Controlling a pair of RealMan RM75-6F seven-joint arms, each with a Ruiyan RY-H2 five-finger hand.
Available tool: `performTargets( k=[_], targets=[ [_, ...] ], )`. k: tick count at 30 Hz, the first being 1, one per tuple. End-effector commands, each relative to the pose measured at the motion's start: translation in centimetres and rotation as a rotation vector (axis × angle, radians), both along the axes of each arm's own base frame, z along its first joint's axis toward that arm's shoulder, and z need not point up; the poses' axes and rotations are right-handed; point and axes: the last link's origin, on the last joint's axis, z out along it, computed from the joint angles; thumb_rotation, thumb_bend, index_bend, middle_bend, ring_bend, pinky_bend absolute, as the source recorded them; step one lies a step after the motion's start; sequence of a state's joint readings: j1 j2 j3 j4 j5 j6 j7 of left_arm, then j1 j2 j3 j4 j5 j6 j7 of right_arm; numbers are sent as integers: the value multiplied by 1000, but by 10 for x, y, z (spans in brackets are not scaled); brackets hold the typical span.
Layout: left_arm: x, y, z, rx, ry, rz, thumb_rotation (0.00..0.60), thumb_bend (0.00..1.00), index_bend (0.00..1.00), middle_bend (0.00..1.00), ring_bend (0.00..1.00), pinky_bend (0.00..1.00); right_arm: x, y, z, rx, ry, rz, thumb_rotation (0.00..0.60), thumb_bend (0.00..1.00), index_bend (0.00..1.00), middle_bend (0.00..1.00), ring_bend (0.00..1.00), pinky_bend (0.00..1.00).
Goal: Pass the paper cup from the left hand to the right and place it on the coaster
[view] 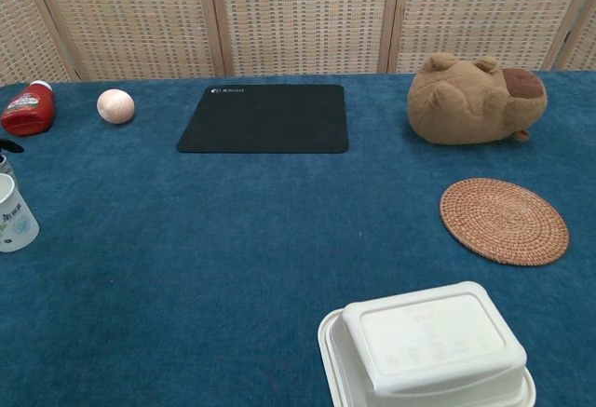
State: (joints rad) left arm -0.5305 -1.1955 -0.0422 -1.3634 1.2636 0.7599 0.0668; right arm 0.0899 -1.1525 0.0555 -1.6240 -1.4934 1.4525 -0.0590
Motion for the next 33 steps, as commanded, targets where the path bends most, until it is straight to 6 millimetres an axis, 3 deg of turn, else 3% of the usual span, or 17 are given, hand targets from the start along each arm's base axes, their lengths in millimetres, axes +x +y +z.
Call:
performTargets(
  k=[1,9,16,24,29,33],
  targets=[
    [1,0,0,2,-1,-2,600,277,339,0,0,0,0,0,0,-1,-1,2,600,16,0,0,0,0],
    [3,-1,3,15,-11,-8,600,316,368,0,0,0,0,0,0,0,-2,3,600,15,0,0,0,0],
    [17,4,4,40,-50,-41,600,314,367,0,0,0,0,0,0,3,0,2,600,16,0,0,0,0],
    [70,23,3,58,-106,-164,600,310,368,0,0,0,-2,-1,1,-2,-4,-10,600,16,0,0,0,0],
    [118,34,-13,37,-122,-254,600,310,367,0,0,0,-6,-2,3,-6,-12,-22,600,16,0,0,0,0],
    [146,41,-30,7,-105,-299,600,310,368,0,0,0,-8,-3,3,-5,-16,-30,600,16,0,0,0,0]
  ],
)
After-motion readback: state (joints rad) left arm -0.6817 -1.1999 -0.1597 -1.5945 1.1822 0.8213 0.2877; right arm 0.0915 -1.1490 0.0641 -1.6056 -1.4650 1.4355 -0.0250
